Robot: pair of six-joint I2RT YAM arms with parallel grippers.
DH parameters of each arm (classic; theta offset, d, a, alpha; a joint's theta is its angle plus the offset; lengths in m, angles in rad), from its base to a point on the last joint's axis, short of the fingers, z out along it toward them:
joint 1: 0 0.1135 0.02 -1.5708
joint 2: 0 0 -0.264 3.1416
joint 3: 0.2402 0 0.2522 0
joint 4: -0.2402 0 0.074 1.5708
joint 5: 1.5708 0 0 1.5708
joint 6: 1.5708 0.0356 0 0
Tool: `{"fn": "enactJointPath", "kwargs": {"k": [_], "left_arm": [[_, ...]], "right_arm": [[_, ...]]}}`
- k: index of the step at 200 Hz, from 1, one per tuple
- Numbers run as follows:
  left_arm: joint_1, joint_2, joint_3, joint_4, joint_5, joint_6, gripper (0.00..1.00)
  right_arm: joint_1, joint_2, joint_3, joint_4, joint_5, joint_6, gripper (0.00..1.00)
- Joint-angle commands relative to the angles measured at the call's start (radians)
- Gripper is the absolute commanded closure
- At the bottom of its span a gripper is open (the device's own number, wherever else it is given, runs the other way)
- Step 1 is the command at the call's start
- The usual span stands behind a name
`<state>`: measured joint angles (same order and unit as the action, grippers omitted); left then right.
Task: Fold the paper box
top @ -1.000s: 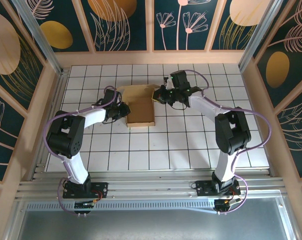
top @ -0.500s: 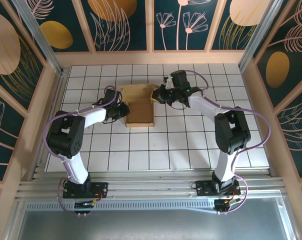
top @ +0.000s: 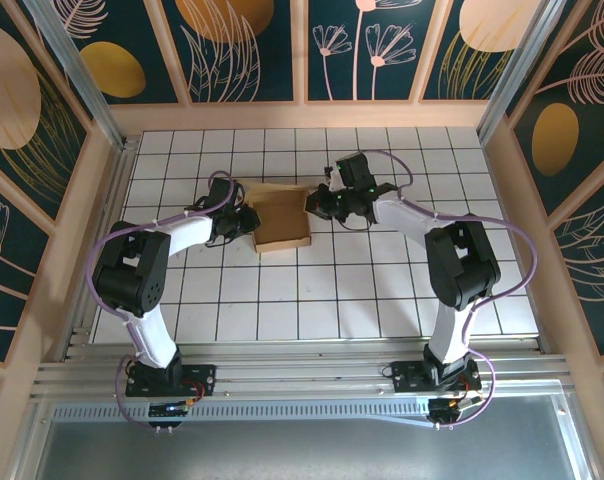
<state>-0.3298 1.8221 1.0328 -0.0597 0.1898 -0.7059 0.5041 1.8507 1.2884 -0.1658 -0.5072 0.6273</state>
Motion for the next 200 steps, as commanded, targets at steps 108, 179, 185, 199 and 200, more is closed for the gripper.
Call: {"fn": "enactJointPath", "kwargs": {"k": [108, 179, 185, 199, 200], "left_arm": [[-0.051, -0.238, -0.191, 0.022, 0.093, 0.083, 0.55], [-0.048, -0.628, -0.378, -0.093, -0.155, 0.008, 0.55], [-0.046, -0.667, -0.389, -0.099, -0.171, 0.002, 0.55], [-0.022, -0.734, -0.396, -0.13, -0.21, -0.018, 0.57], [-0.019, -0.737, -0.394, -0.133, -0.211, -0.02, 0.57]], "right_arm": [[0.06, -0.032, 0.073, -0.125, 0.252, 0.011, 0.93], [0.062, 0.02, 0.15, -0.171, 0.287, 0.008, 0.93], [0.062, 0.025, 0.159, -0.177, 0.288, 0.005, 0.93], [0.062, 0.03, 0.169, -0.182, 0.286, -0.003, 0.93], [0.062, 0.031, 0.17, -0.182, 0.287, -0.004, 0.93]]}}
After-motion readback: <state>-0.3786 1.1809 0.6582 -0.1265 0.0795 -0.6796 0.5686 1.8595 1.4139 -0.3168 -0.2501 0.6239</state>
